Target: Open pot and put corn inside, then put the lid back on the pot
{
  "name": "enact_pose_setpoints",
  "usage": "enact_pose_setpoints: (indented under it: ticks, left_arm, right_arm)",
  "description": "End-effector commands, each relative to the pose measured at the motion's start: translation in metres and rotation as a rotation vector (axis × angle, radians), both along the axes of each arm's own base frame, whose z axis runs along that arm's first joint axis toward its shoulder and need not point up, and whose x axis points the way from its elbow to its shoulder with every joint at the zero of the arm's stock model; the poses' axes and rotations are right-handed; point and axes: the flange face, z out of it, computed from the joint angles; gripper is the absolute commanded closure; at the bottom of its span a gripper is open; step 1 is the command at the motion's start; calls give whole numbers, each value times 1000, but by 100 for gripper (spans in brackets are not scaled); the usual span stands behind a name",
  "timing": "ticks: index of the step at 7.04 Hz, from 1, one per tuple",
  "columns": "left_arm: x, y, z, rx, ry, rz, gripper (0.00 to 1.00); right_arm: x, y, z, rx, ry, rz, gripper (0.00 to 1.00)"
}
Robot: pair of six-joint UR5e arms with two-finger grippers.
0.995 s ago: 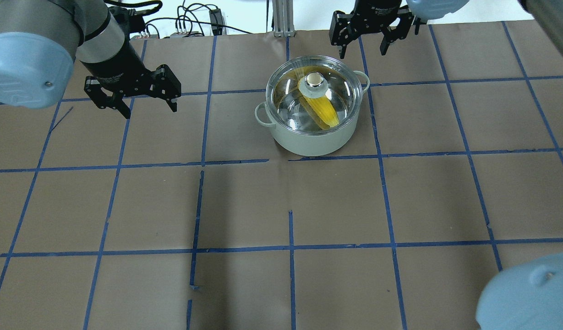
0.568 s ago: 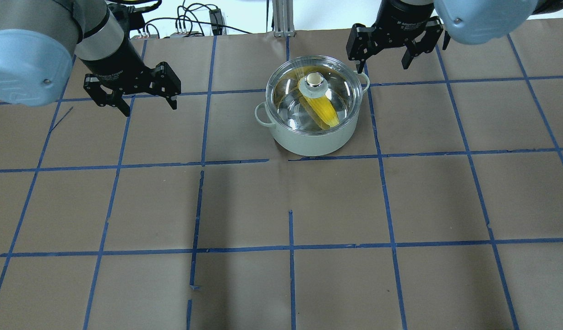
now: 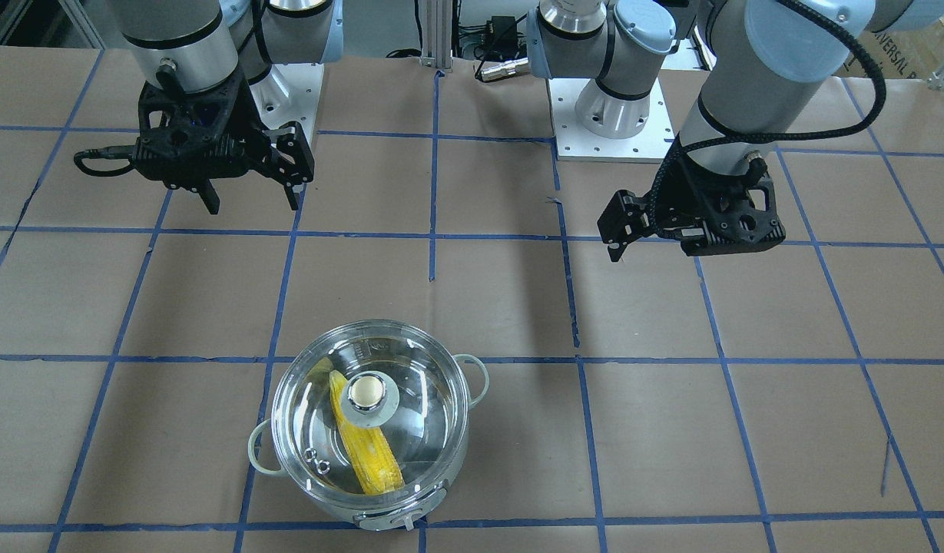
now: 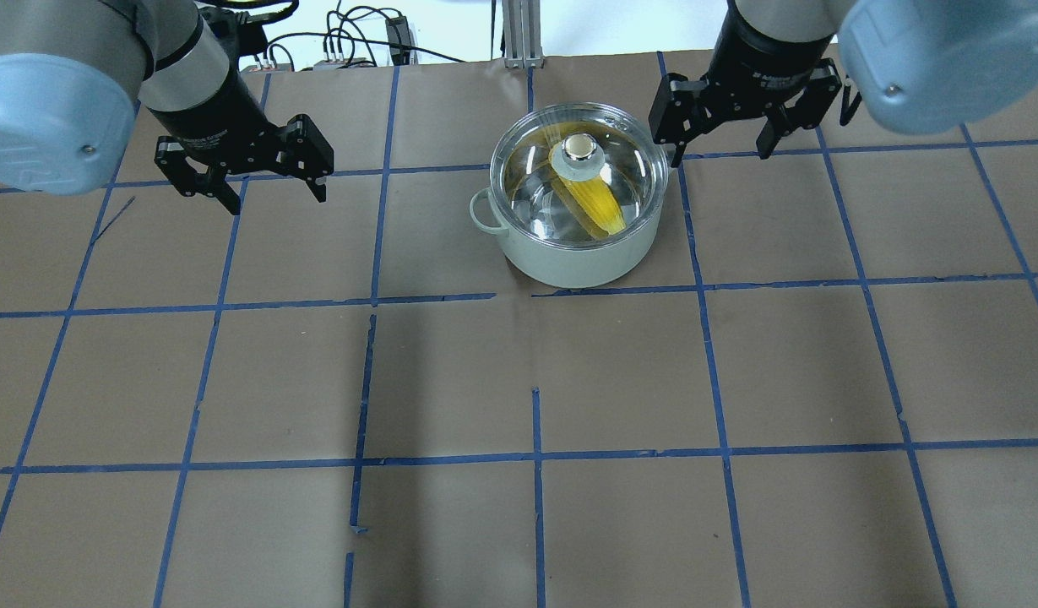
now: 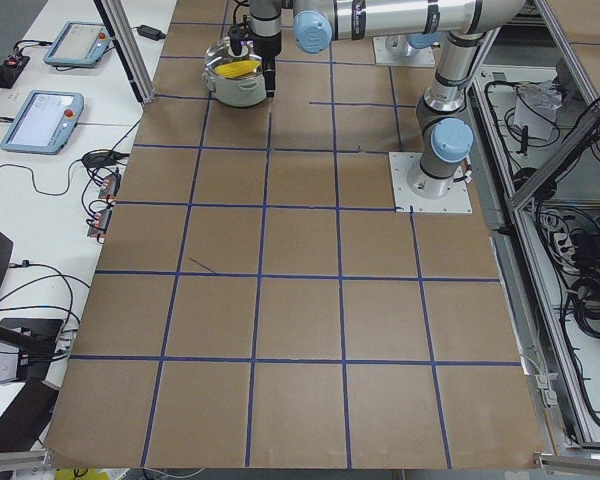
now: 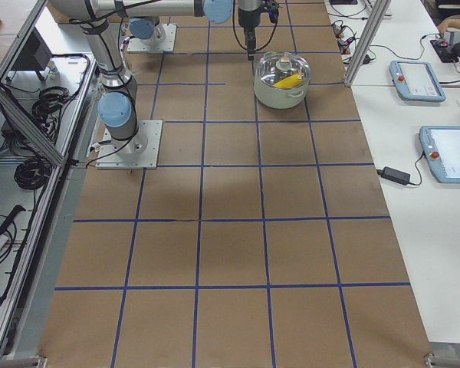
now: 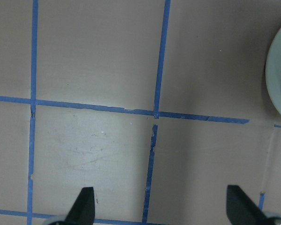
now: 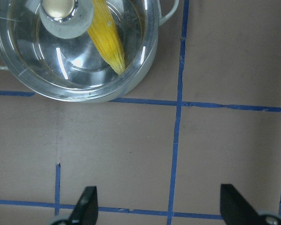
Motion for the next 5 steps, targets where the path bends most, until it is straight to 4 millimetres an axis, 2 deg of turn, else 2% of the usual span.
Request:
enact_pose_setpoints:
  ticks: [1,2,3,5]
  left_arm:
    - [1,0,7,-13,1,2,0]
    - [-1,1,3,-6,0,-1,0]
    - [-1,1,4,-8,2,-1,0]
    - [0,-2,7,-14,1,0,0]
  right_arm:
    - [-3,14,-7,-10,0,0,7]
    - [-3,10,1,-33,-2,-2,6]
    - [-2,0,21,-59,-6,-3,6]
    - [-1,-6,17,-47,-2,-3,5]
